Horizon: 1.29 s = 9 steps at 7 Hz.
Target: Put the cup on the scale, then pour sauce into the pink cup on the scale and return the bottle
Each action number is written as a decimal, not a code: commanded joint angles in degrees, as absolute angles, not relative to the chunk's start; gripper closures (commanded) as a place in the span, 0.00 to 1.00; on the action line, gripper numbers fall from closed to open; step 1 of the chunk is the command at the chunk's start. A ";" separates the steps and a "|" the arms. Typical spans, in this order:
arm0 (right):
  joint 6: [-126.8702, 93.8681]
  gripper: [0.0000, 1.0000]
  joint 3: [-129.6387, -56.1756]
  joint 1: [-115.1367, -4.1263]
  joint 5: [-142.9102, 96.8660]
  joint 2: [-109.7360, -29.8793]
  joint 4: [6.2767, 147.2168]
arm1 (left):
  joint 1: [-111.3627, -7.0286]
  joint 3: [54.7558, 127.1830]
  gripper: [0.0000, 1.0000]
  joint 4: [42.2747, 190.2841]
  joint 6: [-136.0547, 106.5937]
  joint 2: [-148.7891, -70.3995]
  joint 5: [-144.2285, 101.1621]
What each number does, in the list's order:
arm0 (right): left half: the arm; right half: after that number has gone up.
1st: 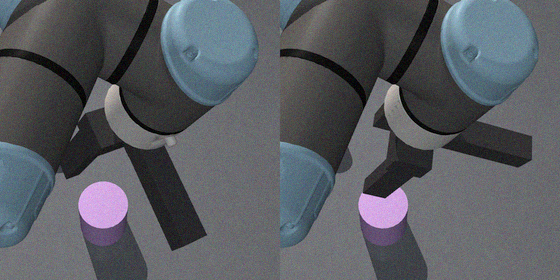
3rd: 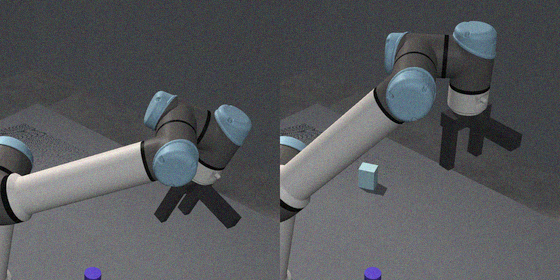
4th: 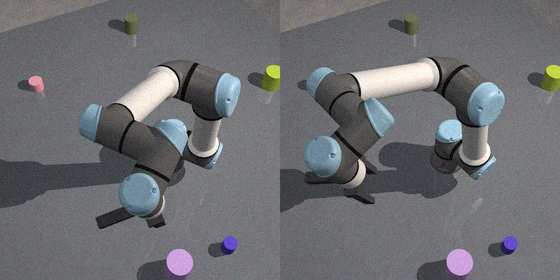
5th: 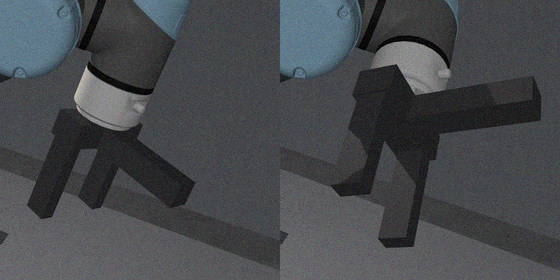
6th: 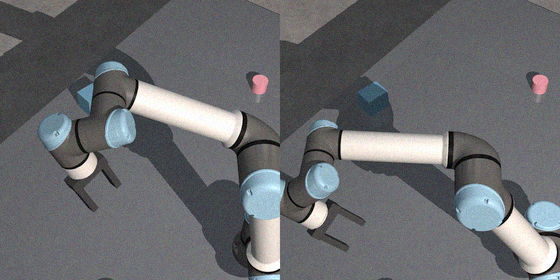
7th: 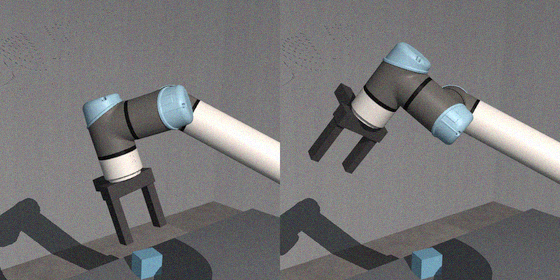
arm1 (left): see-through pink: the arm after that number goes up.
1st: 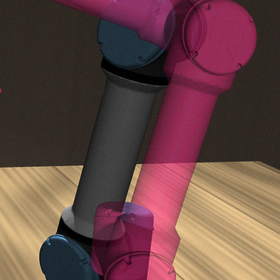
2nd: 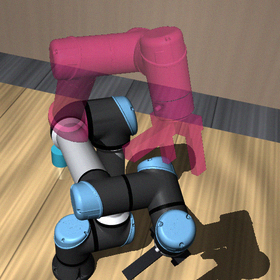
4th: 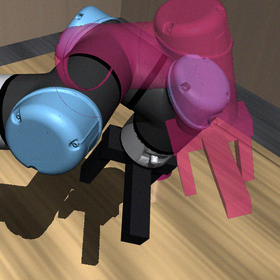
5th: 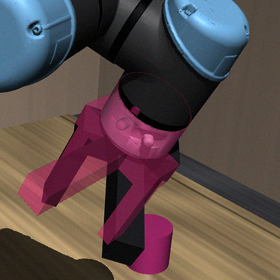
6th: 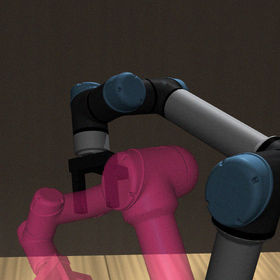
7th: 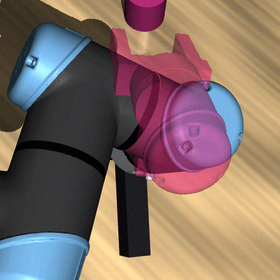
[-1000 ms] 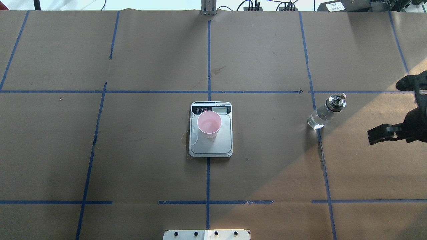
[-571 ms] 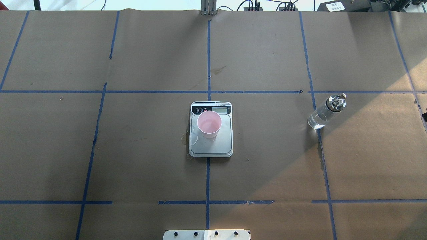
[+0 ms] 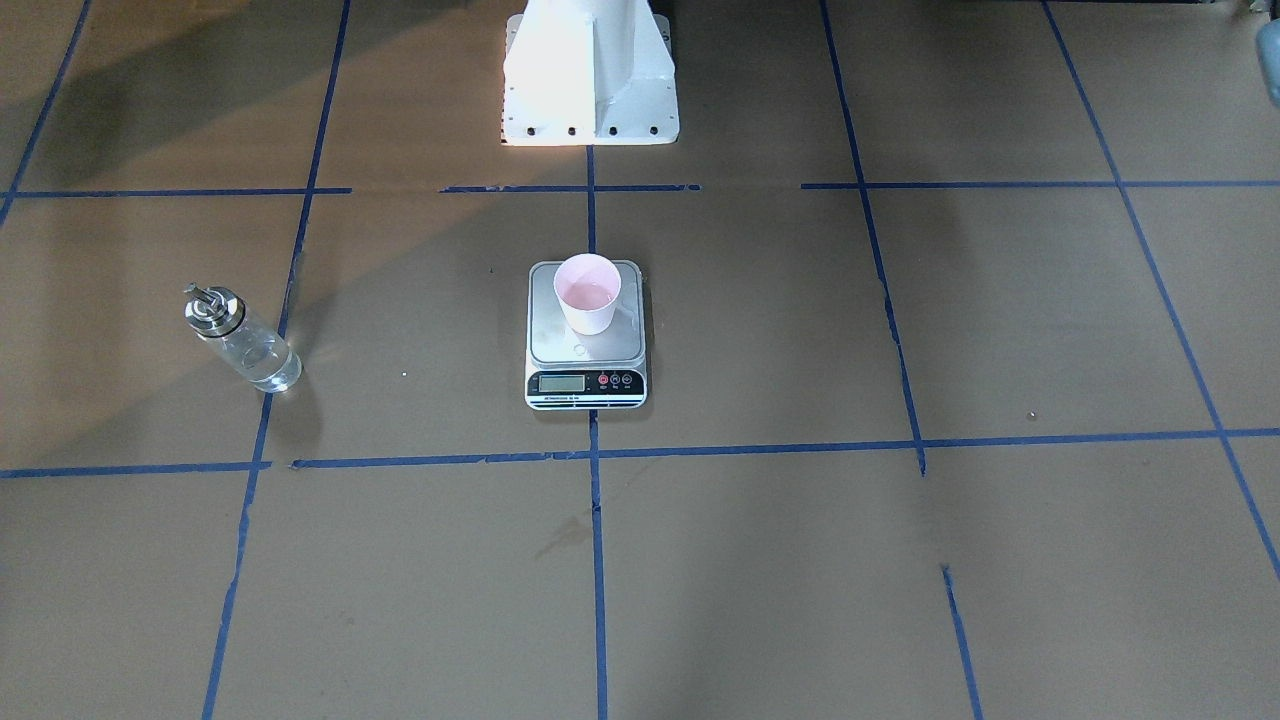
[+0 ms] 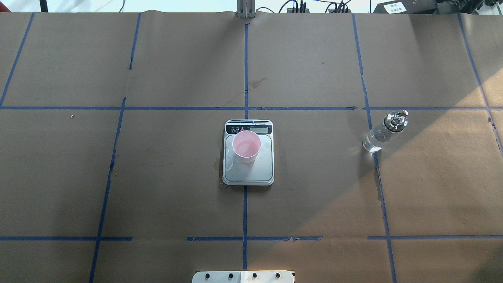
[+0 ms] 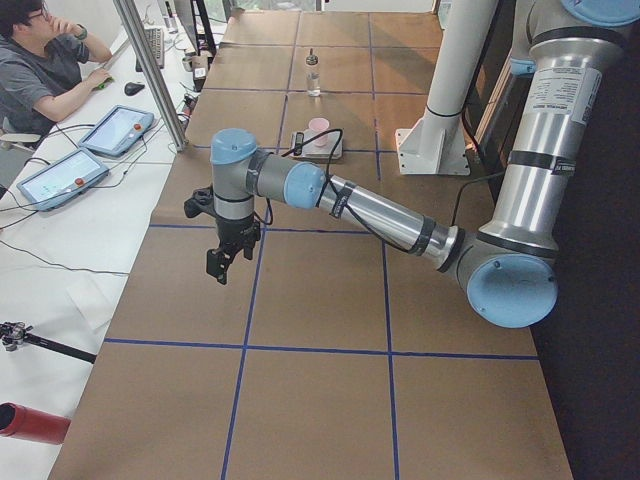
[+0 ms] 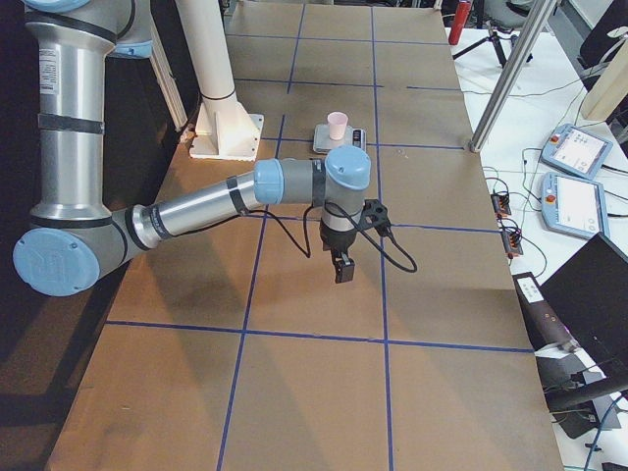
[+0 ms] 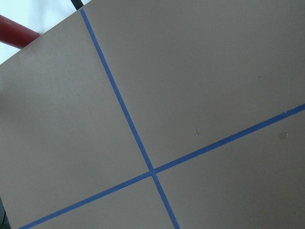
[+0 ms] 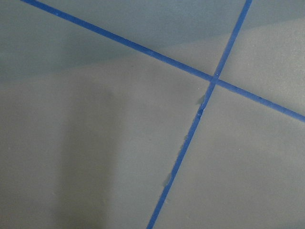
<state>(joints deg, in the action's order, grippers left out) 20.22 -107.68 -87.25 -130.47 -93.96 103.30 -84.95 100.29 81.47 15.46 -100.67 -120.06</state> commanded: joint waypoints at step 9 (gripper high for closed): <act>-0.58 0.00 -87.89 -87.63 -135.44 -92.72 77.19 | -90.79 86.92 0.00 92.36 10.76 -93.25 -129.45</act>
